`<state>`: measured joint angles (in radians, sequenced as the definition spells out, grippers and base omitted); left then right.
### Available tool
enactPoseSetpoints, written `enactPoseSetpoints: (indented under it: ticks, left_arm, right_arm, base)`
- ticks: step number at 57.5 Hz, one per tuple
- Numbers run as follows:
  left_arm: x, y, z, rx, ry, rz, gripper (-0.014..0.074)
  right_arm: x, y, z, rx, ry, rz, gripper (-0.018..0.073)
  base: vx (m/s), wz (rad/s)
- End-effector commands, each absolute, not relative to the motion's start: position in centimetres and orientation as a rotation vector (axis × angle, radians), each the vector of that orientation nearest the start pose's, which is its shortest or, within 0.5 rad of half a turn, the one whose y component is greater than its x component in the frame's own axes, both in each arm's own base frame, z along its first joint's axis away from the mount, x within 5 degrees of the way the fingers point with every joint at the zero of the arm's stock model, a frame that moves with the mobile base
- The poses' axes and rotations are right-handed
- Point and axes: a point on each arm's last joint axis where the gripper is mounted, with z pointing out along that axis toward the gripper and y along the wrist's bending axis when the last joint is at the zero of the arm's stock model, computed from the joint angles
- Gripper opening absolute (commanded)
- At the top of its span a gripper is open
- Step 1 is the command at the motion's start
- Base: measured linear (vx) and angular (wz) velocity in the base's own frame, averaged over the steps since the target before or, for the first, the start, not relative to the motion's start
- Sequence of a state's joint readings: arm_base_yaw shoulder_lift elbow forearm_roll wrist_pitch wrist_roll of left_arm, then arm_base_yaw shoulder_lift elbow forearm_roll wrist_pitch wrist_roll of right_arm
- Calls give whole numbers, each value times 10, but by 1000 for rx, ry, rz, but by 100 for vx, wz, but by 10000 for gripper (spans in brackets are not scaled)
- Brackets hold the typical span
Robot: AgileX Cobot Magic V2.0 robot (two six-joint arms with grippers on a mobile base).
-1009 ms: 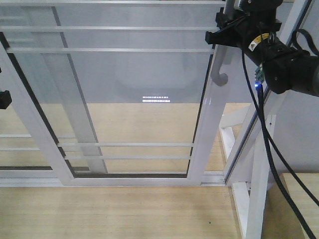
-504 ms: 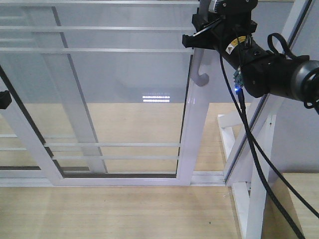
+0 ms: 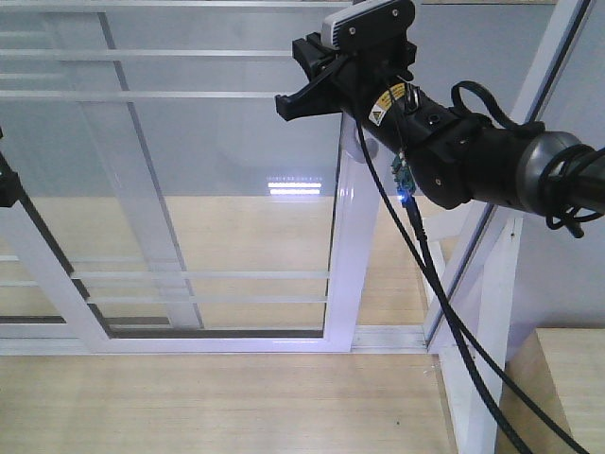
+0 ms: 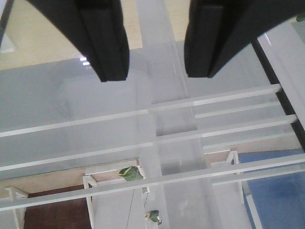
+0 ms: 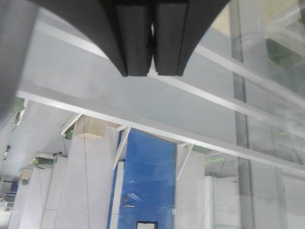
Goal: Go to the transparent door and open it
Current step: 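Pull the handle with the right gripper, sliding the glass panel sideways, then open the right gripper and withdraw it from the handle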
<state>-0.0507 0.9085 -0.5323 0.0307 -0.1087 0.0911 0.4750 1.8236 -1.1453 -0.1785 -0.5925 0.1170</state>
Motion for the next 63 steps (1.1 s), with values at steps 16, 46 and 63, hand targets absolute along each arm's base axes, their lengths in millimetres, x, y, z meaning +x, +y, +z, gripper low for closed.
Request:
enactPoseSetpoints:
  ticks: [16,46,63]
  left_arm:
    - [194,-13,324,152,1618,34,418]
    - [214,-43,311,255,1593,-70,418]
    - [228,-62,300,228,1576,-203,419]
  right_arm:
    - [344,199,319,-457,1425,450,144]
    - [272,59,371,-309,1743,53,154]
    - [215,11,377,-191,1854,-82,155]
  base:
    - [0,0]
    - [0,0]
    - [0,0]
